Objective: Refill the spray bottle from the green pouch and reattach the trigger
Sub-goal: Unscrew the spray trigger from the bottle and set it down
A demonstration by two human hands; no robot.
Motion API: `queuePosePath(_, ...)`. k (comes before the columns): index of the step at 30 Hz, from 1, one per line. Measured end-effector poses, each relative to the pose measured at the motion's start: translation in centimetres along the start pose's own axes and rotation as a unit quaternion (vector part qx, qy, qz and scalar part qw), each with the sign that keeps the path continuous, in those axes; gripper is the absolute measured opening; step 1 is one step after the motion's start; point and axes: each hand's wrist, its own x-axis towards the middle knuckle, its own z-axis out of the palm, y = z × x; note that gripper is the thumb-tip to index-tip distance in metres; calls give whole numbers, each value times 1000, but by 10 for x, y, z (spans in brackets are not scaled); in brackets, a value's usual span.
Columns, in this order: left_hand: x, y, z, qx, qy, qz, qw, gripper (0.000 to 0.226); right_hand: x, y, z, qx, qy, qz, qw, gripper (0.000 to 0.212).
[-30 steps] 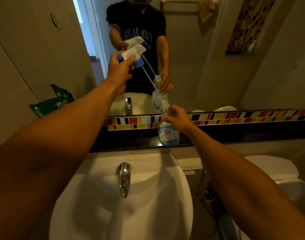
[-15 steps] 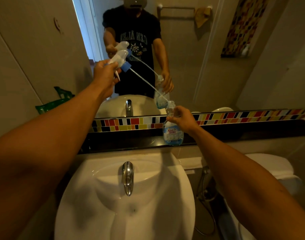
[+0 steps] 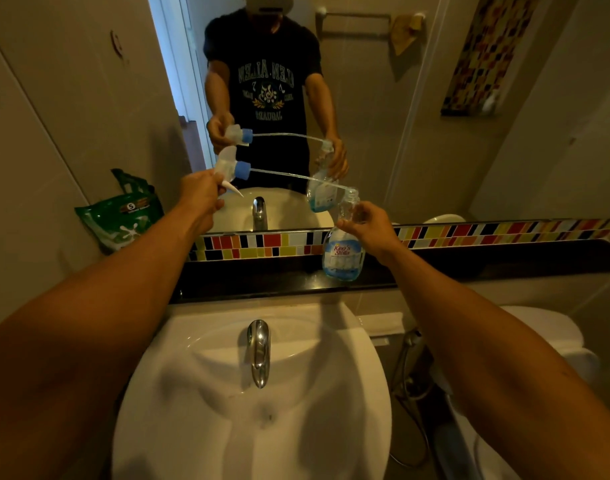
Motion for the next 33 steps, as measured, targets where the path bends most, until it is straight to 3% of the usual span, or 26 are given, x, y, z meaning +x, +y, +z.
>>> queuePosePath(8,-1,-34,-8,-103,38,-99,989,6,-7,0,7,12,-2,0,1000,39)
queuePosePath(15,3,-78,-14,-165,70,-146,973,22,-13,9,26,23,-20,-12,999,32)
queuePosePath(22,16,-135,-27,-46,86,-173,980,30,-10,11,53,14,-39,-49,998,32)
queuePosePath(29,26,-177,-21,24,99,-177,979,24,10,17,93,7,-73,-51,996,37)
queuePosePath(33,35,-195,-22,62,68,-176,980,31,21,20,114,8,-72,-51,996,40)
